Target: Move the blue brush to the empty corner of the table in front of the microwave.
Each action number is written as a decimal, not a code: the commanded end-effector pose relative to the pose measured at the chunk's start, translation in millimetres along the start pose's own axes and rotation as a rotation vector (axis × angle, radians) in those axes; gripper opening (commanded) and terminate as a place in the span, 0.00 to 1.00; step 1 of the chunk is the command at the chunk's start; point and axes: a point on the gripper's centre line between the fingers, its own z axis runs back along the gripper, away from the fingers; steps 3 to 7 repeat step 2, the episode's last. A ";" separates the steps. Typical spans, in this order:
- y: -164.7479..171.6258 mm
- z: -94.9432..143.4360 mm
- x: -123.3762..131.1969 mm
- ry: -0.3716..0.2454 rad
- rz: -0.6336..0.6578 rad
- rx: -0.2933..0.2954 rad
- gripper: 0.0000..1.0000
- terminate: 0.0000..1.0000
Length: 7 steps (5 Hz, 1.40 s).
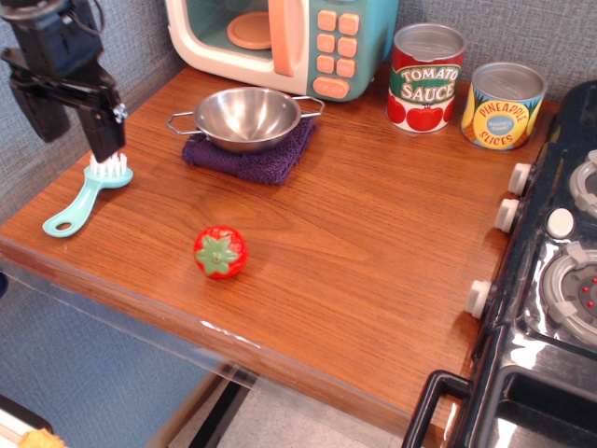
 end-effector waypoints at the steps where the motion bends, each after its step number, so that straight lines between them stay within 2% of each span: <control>1: 1.2 13.1 1.6 0.006 0.001 0.056 1.00 0.00; 2: 1.2 13.1 1.6 0.006 0.001 0.056 1.00 1.00; 7: 1.2 13.1 1.6 0.006 0.001 0.056 1.00 1.00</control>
